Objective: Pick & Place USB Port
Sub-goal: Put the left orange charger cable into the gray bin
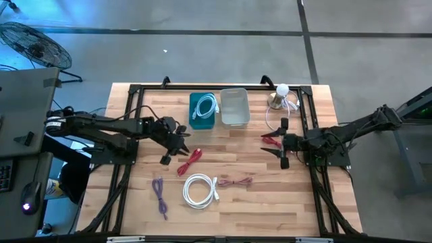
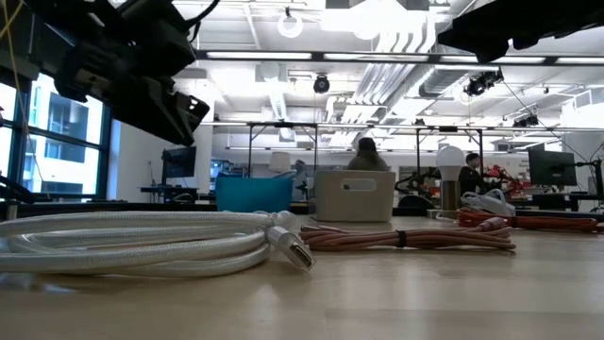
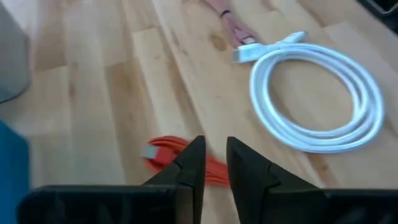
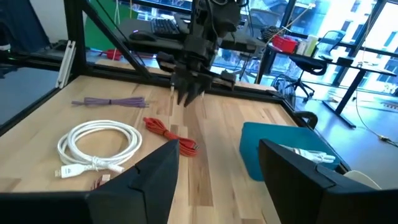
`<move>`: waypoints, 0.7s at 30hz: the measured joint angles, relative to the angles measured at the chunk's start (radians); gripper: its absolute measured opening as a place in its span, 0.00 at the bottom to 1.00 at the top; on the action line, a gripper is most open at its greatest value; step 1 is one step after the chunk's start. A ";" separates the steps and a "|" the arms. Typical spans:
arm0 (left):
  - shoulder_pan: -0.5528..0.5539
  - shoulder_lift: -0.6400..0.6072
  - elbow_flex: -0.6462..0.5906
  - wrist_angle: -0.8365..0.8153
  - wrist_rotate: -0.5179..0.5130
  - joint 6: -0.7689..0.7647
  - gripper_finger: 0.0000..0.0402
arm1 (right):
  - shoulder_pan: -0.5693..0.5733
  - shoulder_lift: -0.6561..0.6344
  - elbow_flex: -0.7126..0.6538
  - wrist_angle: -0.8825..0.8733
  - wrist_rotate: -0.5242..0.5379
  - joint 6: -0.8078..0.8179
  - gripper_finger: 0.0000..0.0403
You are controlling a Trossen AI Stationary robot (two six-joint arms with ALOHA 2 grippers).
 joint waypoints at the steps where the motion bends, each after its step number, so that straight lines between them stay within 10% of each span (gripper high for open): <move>1: -0.012 0.000 0.000 -0.002 0.000 -0.004 0.20 | 0.000 0.004 0.000 -0.001 0.000 0.000 0.53; 14: -0.105 0.046 0.000 -0.051 -0.262 -0.294 0.50 | 0.001 0.072 0.000 -0.001 -0.016 0.027 0.53; 21: -0.109 0.140 0.000 0.002 -0.216 -0.471 0.50 | 0.001 0.083 0.000 -0.001 -0.024 0.023 0.53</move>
